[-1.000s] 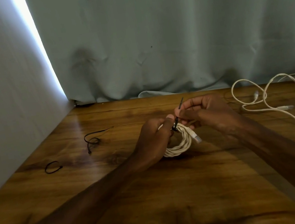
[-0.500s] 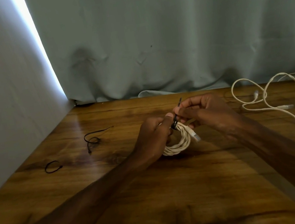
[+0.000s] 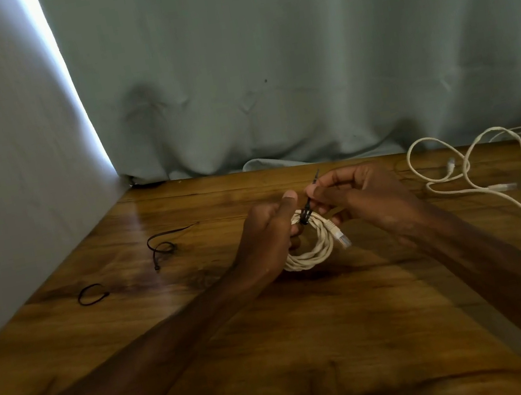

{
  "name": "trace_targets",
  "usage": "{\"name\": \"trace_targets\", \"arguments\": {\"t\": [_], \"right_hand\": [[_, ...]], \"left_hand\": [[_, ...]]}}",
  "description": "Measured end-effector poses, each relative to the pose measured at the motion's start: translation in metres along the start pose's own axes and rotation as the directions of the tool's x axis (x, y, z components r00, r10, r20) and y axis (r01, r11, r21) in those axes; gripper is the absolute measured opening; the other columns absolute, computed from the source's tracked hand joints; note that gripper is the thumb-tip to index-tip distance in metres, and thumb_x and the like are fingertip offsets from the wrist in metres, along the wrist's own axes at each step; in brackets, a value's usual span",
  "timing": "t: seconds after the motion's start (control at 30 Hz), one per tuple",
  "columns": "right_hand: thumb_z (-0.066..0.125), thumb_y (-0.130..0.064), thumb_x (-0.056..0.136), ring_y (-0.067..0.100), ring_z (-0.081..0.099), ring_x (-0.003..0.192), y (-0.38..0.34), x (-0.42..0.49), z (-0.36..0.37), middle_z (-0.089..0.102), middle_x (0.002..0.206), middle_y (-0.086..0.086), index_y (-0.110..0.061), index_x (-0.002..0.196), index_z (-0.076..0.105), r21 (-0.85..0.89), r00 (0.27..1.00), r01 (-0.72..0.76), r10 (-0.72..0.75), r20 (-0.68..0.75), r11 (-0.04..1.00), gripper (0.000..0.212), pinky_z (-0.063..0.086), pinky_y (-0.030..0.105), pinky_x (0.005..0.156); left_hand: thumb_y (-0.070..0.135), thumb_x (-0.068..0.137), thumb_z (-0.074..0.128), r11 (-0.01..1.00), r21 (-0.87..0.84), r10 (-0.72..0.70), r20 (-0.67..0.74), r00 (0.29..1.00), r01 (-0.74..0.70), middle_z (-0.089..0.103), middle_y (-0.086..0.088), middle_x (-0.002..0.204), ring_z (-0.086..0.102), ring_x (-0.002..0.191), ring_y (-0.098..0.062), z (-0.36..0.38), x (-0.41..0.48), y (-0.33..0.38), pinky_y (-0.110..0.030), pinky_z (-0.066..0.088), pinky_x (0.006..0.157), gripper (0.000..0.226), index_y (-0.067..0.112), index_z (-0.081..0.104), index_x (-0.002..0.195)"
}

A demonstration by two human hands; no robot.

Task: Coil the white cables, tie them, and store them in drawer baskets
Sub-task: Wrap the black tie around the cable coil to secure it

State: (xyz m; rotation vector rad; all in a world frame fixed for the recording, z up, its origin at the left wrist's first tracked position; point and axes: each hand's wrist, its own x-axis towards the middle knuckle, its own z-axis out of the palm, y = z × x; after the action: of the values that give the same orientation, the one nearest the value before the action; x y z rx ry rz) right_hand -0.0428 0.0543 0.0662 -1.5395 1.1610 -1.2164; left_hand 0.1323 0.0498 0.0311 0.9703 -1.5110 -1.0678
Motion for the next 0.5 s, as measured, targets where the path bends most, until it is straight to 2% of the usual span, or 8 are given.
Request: {"name": "trace_targets", "arguments": {"t": [0.1,0.2,0.37,0.5], "right_hand": [[0.074,-0.02,0.093,0.011,0.069,0.074,0.0013,0.0002,-0.0004,0.078,0.087,0.007,-0.006,0.098,0.078,-0.01,1.0,-0.023,0.024,0.011,1.0,0.015,0.058,0.025,0.062],[0.073,-0.024,0.093,0.011,0.068,0.075,0.0019,0.0001,-0.0001,0.078,0.088,0.006,-0.009,0.097,0.079,-0.013,0.999,-0.05,0.05,0.014,0.999,0.017,0.058,0.026,0.065],[0.072,-0.023,0.094,0.012,0.068,0.077,0.0019,0.0004,-0.001,0.078,0.091,0.007,-0.009,0.099,0.079,-0.002,0.998,-0.064,0.064,0.013,0.998,0.016,0.058,0.028,0.07],[0.071,-0.029,0.095,0.014,0.068,0.08,0.0012,-0.0001,-0.0009,0.079,0.093,0.007,-0.009,0.1,0.079,-0.005,0.998,-0.062,0.062,0.002,0.998,0.022,0.057,0.029,0.07]], "left_hand": [[0.031,0.109,0.045,1.0,0.003,0.011,0.016,1.0,-0.011,0.049,0.006,0.052,0.045,0.045,-0.005,0.0,-0.0013,0.0006,-0.022,0.037,0.047,0.048,-0.004,0.062,0.08],[0.03,0.109,0.045,0.999,0.012,0.034,0.018,0.999,-0.034,0.049,0.005,0.053,0.045,0.046,-0.006,0.0001,-0.0019,0.0005,-0.022,0.036,0.047,0.051,-0.011,0.062,0.085],[0.03,0.109,0.044,0.999,0.011,0.037,0.023,0.999,-0.037,0.052,0.01,0.051,0.047,0.046,-0.004,0.0007,-0.0021,0.0016,-0.021,0.038,0.048,0.045,0.008,0.064,0.076],[0.029,0.11,0.043,0.999,0.007,0.038,0.018,0.999,-0.038,0.054,0.011,0.051,0.049,0.046,-0.002,-0.0003,0.0008,-0.0023,-0.019,0.038,0.048,0.047,-0.003,0.066,0.085]]}}
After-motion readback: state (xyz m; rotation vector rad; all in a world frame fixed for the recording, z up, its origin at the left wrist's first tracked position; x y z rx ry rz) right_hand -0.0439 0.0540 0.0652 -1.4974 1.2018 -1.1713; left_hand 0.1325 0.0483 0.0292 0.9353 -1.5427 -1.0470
